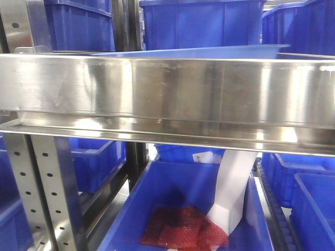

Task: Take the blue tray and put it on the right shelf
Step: 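Lower the tray with both grippers onto the upper shelf level, then open both grippers and release the tray on the shelf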

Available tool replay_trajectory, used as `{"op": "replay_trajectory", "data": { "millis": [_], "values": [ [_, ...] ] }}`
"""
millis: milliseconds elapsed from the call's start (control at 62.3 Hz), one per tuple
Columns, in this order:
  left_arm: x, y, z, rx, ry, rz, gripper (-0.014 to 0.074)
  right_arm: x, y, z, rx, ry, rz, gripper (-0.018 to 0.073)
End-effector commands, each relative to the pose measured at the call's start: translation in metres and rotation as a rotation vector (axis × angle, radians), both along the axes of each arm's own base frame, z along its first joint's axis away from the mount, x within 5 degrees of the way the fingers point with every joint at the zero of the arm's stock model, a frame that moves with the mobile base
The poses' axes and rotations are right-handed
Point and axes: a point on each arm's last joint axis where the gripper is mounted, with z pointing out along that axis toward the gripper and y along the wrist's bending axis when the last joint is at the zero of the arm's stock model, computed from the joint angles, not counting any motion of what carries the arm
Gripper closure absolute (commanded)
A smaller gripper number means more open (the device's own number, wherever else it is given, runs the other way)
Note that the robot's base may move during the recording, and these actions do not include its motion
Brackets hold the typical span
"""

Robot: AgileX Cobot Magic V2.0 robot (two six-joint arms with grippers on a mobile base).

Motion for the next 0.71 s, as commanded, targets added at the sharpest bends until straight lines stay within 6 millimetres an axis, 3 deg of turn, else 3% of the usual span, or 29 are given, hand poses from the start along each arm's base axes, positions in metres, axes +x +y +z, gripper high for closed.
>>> {"op": "replay_trajectory", "data": {
  "millis": [0, 145, 241, 498, 690],
  "values": [
    [-0.040, 0.018, 0.020, -0.071, -0.155, -0.017, 0.0330, -0.028, -0.011, 0.023, 0.007, -0.176, 0.024, 0.0290],
    [-0.087, 0.042, -0.001, -0.119, -0.229, -0.015, 0.0523, -0.064, -0.023, 0.008, -0.048, -0.265, 0.085, 0.0505],
    [-0.114, 0.056, -0.024, -0.143, -0.272, -0.010, 0.0651, -0.087, -0.031, -0.007, -0.087, -0.344, 0.126, 0.0501],
    [-0.156, 0.079, -0.088, -0.198, -0.391, 0.006, 0.0645, -0.144, -0.049, -0.062, -0.102, -0.586, 0.177, 0.0501],
    [-0.170, 0.090, -0.112, -0.208, -0.545, 0.015, 0.0645, -0.175, -0.059, -0.097, -0.061, -0.760, 0.177, 0.0501]
  ]
}}
